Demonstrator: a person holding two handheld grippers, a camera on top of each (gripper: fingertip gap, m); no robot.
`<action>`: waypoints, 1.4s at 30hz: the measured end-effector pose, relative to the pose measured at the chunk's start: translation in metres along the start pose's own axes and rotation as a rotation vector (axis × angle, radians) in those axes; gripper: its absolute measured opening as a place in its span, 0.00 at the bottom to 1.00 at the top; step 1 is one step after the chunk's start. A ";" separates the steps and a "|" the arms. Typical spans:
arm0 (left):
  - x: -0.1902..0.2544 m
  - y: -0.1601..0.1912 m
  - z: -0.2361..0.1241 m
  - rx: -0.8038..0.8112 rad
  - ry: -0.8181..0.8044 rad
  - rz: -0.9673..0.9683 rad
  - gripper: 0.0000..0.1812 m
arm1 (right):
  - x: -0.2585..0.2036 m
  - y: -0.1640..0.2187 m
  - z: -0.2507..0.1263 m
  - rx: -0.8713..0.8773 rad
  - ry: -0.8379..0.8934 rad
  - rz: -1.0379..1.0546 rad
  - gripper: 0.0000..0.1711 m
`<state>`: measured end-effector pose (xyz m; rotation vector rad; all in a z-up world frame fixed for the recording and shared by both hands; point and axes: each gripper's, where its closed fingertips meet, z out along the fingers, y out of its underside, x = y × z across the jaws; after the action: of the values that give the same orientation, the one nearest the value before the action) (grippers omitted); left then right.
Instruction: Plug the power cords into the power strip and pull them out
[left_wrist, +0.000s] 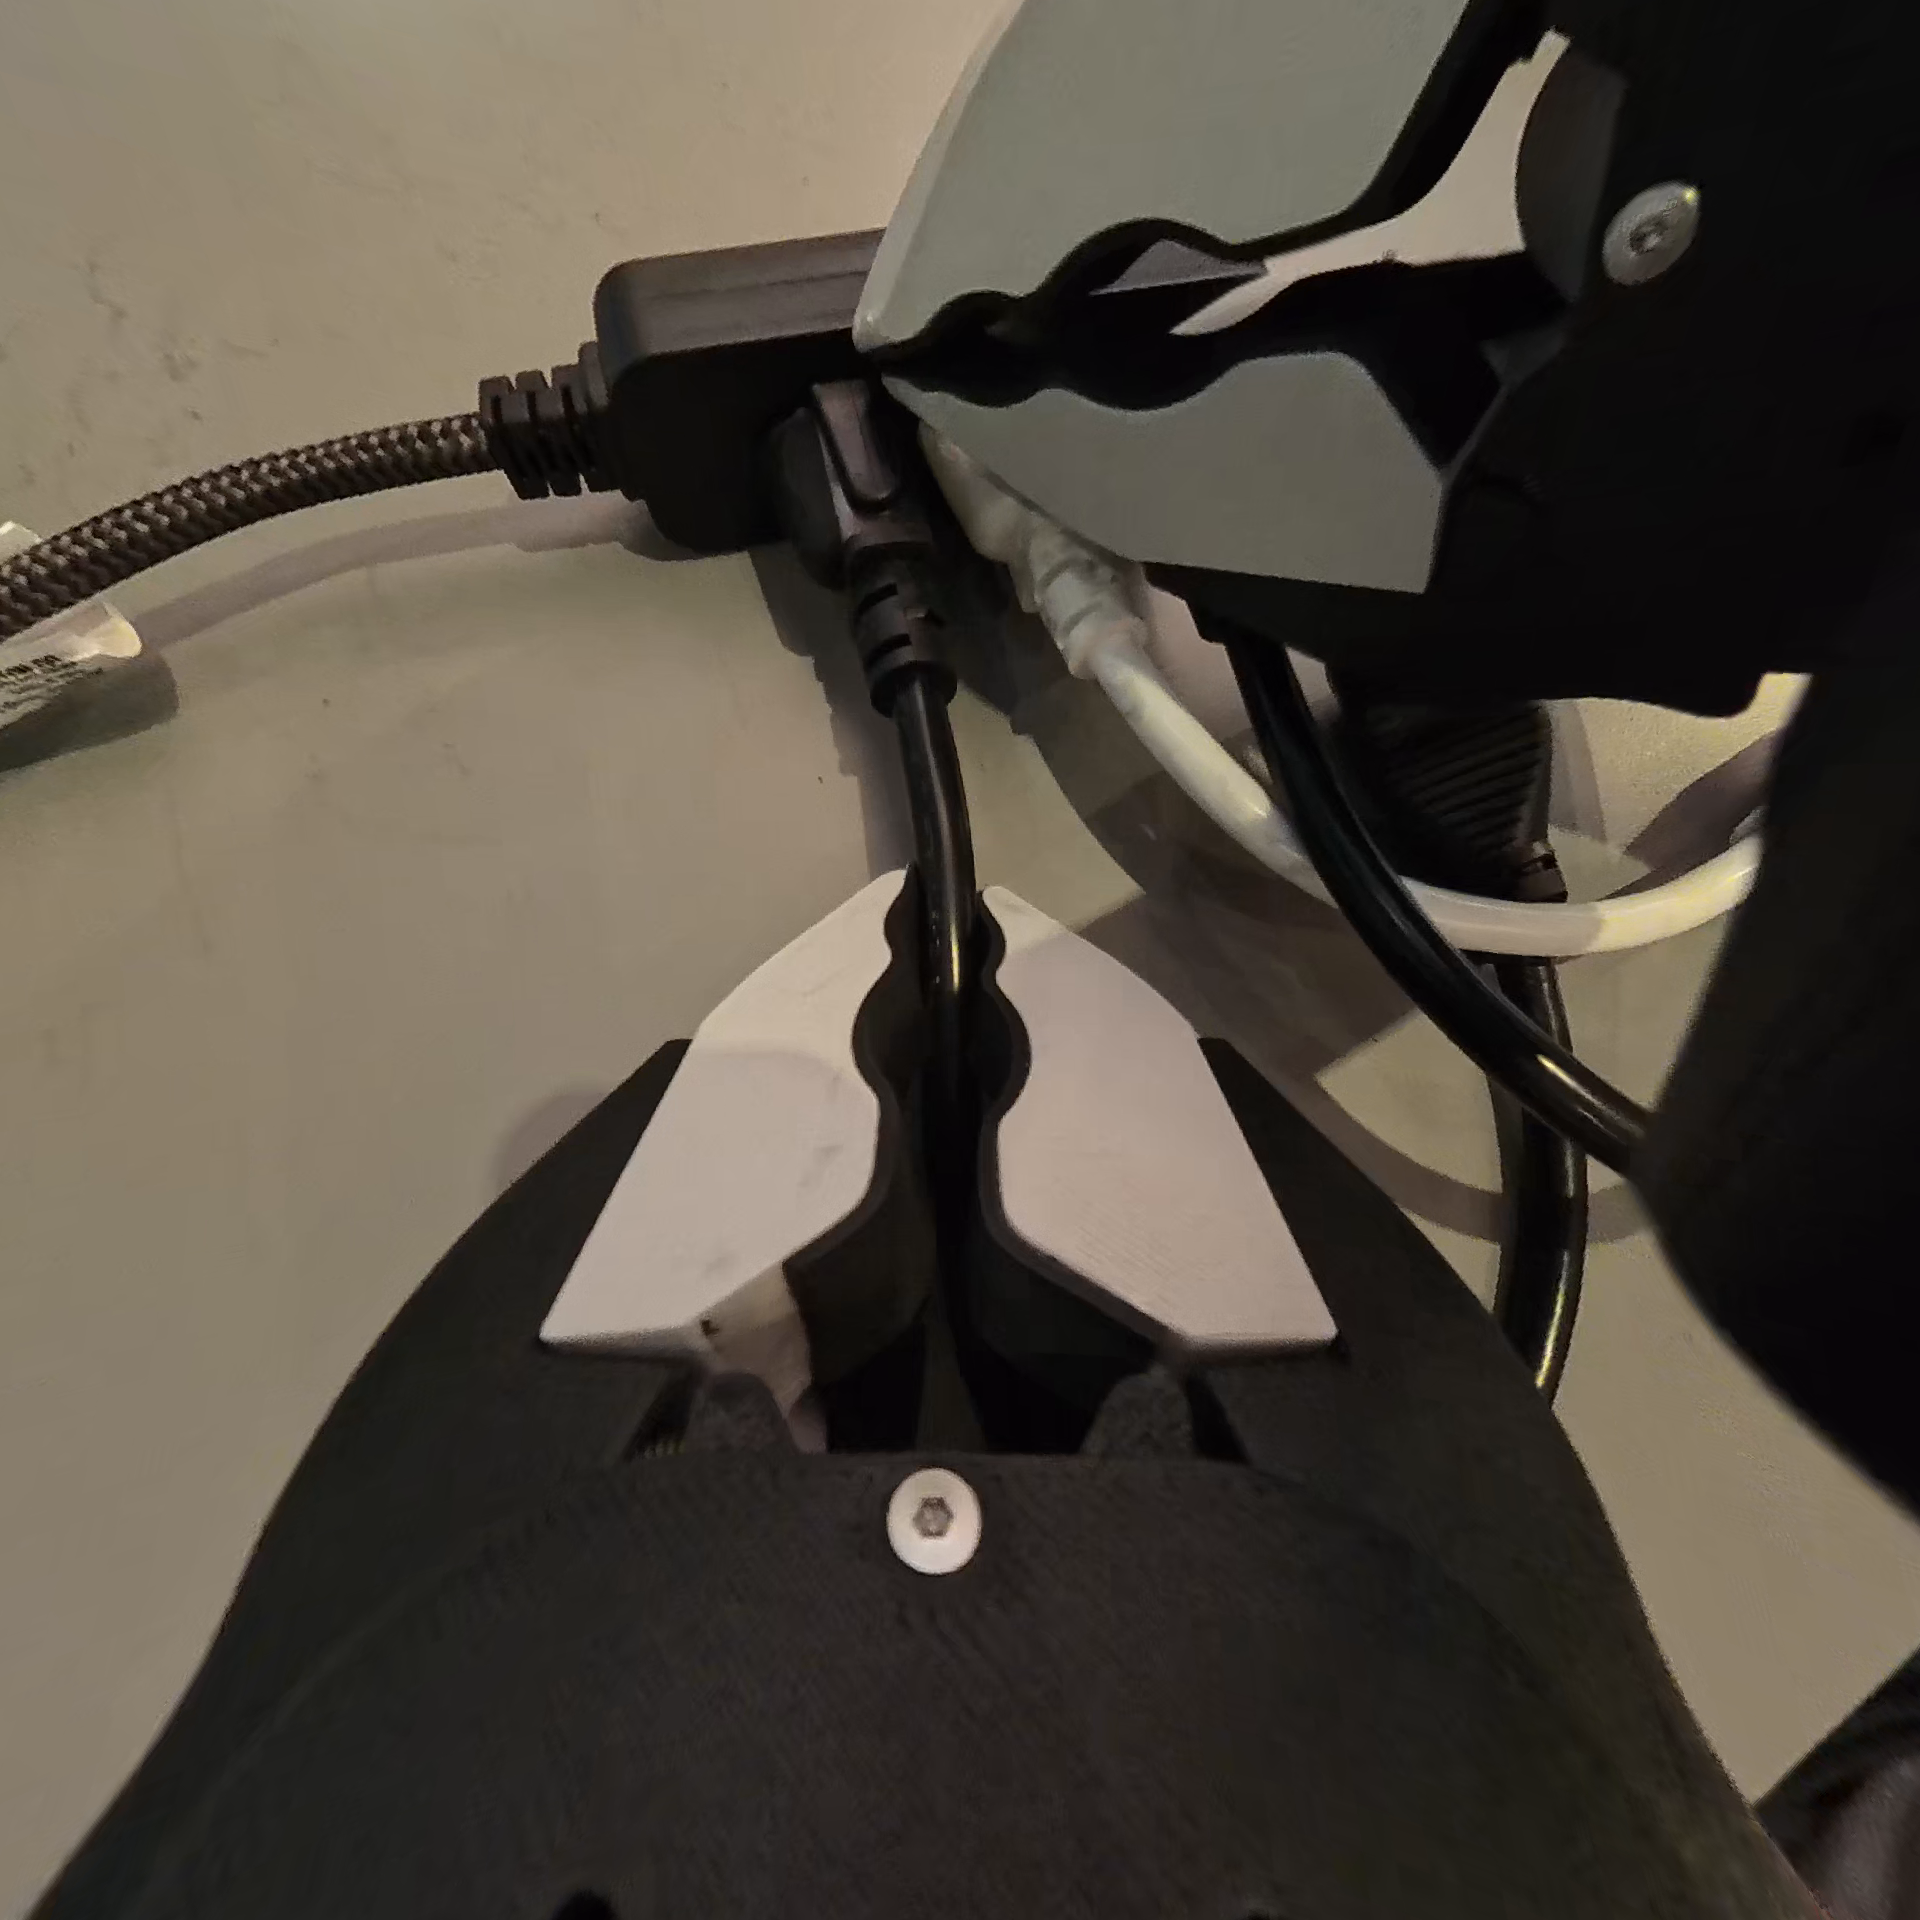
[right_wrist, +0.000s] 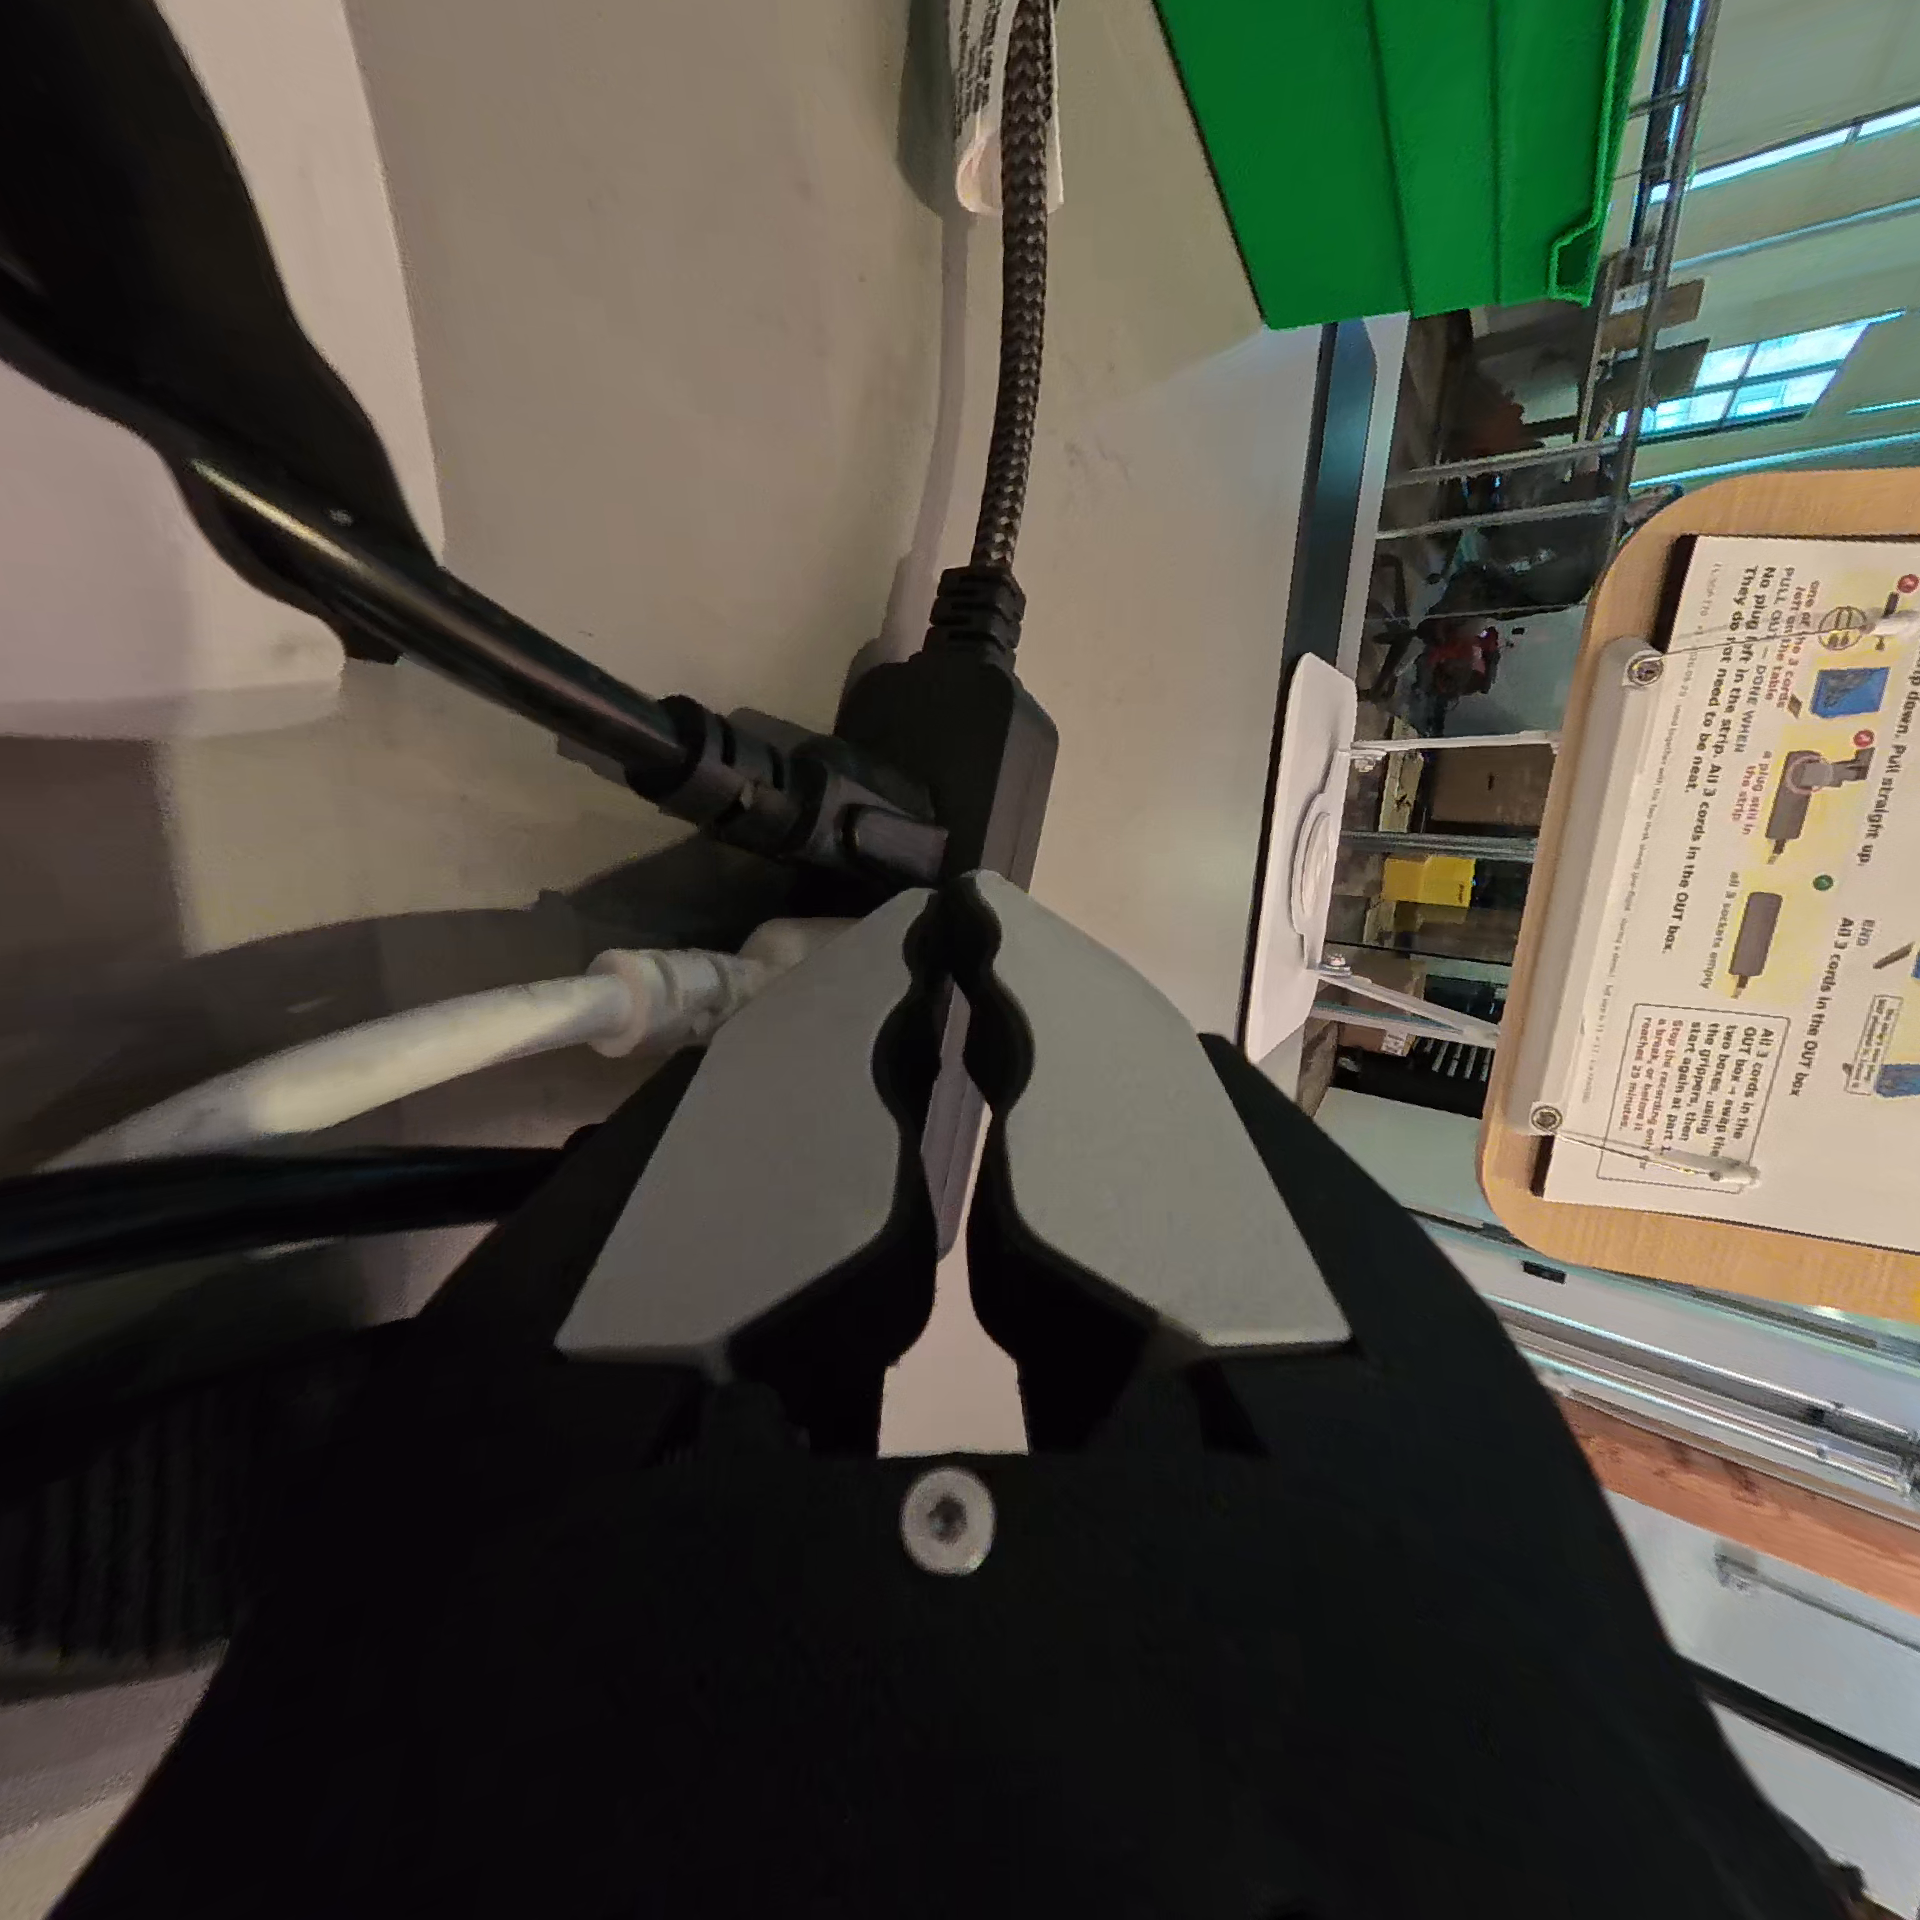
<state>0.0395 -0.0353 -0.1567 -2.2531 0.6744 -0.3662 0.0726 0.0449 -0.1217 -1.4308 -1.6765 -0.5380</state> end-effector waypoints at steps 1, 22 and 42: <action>0.000 0.001 -0.001 0.001 0.000 0.000 0.03 | 0.000 0.000 0.000 0.007 -0.002 0.017 0.03; 0.004 0.013 -0.015 0.004 -0.026 -0.006 0.03 | -0.008 -0.003 0.000 0.028 -0.123 0.143 0.04; -0.024 -0.059 -0.088 0.322 0.356 -0.127 0.19 | 0.011 -0.030 -0.082 0.405 -0.318 0.792 0.02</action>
<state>0.0014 -0.0383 -0.0551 -1.9426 0.6010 -0.8884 0.0708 -0.0192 -0.0621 -1.7541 -1.1902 0.4614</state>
